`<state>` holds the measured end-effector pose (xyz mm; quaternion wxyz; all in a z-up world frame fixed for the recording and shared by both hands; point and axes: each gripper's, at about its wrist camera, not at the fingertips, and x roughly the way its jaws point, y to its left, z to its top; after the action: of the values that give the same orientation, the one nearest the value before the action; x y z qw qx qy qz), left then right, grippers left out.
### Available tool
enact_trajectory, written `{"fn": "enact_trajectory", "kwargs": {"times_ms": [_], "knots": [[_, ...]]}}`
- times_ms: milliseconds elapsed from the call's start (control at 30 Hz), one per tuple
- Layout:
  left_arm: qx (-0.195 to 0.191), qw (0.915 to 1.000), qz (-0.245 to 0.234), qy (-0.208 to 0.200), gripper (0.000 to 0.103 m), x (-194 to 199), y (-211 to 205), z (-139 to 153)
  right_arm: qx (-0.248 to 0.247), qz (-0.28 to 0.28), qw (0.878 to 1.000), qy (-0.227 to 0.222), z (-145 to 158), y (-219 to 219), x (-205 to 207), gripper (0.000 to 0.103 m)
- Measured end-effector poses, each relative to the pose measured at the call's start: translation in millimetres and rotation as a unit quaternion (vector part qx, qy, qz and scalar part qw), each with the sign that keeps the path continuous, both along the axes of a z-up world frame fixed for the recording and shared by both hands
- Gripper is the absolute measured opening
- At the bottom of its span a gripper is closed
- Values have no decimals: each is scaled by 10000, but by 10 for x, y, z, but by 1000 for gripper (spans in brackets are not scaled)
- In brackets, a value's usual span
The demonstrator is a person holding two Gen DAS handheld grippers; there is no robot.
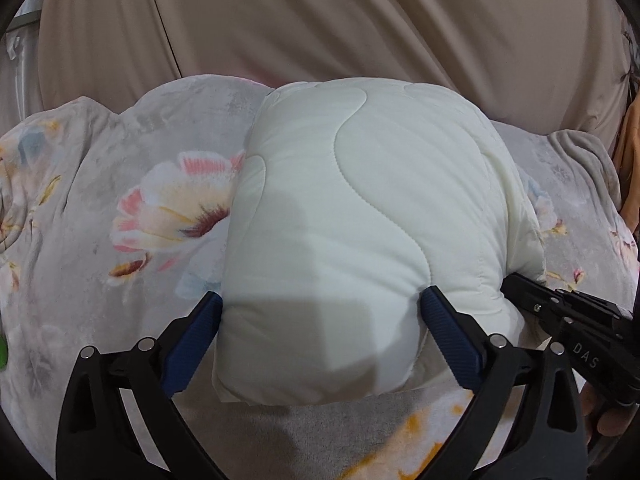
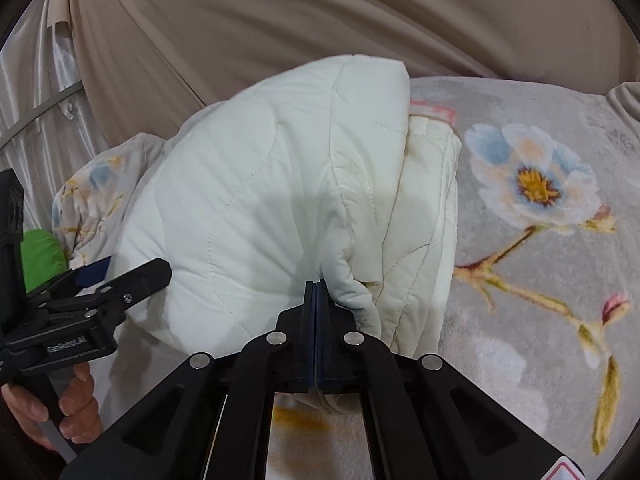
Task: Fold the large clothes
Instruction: 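Lower the jacket bundle onto the bedspread with both grippers and release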
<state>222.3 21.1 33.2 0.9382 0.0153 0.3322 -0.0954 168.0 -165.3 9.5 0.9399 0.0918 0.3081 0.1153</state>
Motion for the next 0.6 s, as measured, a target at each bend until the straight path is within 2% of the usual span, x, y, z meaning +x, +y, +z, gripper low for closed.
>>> {"fn": "enact_trajectory", "kwargs": {"times_ms": [167,267,433,600], "knots": [[-27,10000,33,-3,98,0,4,-4,106,-23,9999,21,21,-17,-24,0],[-91,9999,50,9,98,-73,47,53,268,-96,9996,-28,151,-27,-158,0],[95,9987,198,-455,97,-310,90,309,-307,-306,9979,-481,469,124,-479,0],[218,9975,501,-438,97,-268,196,309,-776,-535,9951,-295,355,176,-493,0]]}}
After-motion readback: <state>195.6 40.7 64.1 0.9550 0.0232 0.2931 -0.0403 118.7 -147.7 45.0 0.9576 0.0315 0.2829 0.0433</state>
